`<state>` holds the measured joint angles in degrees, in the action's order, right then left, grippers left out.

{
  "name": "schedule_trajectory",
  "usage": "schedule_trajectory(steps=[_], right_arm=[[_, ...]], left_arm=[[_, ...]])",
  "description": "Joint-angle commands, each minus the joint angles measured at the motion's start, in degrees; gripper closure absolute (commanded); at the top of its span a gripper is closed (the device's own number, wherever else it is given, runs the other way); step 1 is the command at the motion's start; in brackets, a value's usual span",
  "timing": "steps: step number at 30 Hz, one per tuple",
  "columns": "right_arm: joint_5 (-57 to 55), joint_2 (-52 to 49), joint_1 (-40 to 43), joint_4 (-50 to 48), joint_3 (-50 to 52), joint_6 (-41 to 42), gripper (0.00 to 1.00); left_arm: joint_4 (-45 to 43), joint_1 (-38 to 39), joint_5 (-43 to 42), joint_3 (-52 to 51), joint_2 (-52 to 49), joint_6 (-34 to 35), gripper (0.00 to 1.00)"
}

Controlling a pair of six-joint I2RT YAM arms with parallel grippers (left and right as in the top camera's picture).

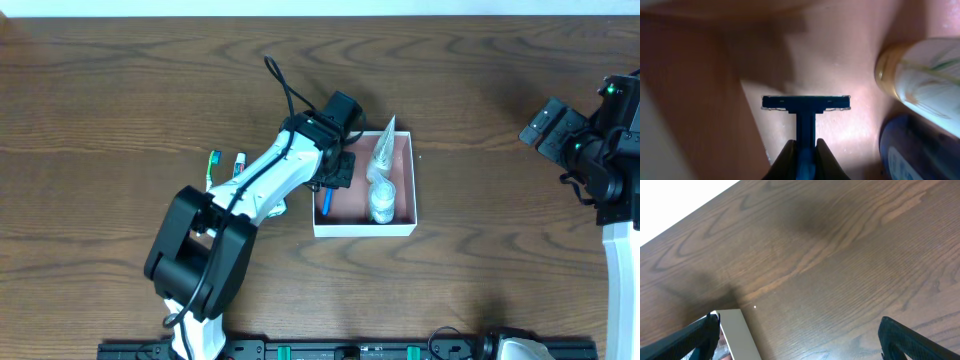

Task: Pack container
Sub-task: 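Carry the razor into the box and release with left gripper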

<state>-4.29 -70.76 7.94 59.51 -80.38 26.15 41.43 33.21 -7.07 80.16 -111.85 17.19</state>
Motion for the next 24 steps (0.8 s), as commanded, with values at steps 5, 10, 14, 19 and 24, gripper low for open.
schedule_trajectory(steps=[5, 10, 14, 19, 24], right_arm=[[0.0, 0.2, 0.3, 0.1, -0.2, 0.6, 0.01], [0.0, 0.2, 0.3, 0.1, -0.2, 0.6, 0.01], [0.0, 0.2, 0.3, 0.1, -0.2, 0.6, 0.01], [0.0, 0.2, 0.3, 0.1, -0.2, 0.6, 0.01], [0.0, 0.2, 0.3, 0.1, -0.2, 0.6, 0.01]], left_arm=[[-1.4, 0.0, 1.1, -0.2, -0.7, 0.7, 0.67], [-0.8, 0.0, 0.4, 0.5, 0.0, 0.7, 0.65], [1.8, 0.0, 0.2, 3.0, 2.8, 0.7, 0.65], [5.1, 0.0, 1.0, 5.2, 10.3, -1.9, 0.60], [11.9, -1.6, 16.9, 5.2, 16.3, -2.3, 0.42]])
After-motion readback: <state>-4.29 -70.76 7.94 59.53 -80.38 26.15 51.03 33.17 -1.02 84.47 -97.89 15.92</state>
